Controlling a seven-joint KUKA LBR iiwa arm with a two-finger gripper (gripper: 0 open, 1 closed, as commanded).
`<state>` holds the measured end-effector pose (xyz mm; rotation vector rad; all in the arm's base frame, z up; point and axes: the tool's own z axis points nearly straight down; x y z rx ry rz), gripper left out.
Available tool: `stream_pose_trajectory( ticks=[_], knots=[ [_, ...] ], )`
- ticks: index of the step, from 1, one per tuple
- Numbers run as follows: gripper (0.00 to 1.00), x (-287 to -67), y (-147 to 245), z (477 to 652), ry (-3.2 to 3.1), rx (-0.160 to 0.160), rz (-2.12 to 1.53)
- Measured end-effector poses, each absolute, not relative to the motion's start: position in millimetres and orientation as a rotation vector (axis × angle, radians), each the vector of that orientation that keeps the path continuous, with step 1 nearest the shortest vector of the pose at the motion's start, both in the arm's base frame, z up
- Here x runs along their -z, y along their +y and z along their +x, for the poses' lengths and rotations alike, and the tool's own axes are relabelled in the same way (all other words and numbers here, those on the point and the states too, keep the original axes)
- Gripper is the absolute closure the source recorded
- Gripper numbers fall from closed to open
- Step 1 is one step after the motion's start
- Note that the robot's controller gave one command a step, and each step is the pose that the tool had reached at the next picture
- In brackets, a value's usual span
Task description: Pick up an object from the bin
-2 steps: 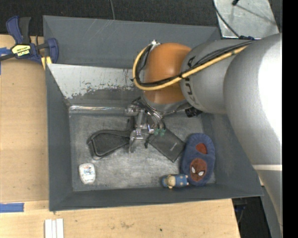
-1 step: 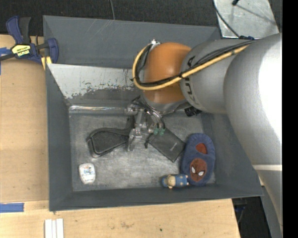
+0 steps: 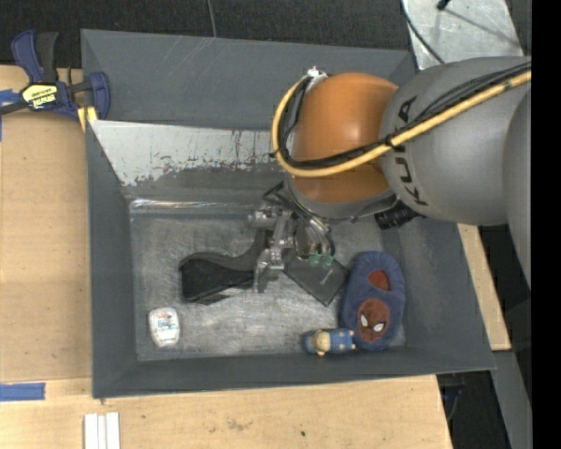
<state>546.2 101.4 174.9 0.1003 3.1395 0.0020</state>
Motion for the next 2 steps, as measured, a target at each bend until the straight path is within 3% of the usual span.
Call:
stream_pose_trajectory(
  ticks=[1,2],
  knots=[
    [1.00,-266.6,98.9,544.2,3.136,-0.001,0.087],
    [1.00,-321.0,102.6,530.9,3.082,0.000,-0.603]
  ],
)
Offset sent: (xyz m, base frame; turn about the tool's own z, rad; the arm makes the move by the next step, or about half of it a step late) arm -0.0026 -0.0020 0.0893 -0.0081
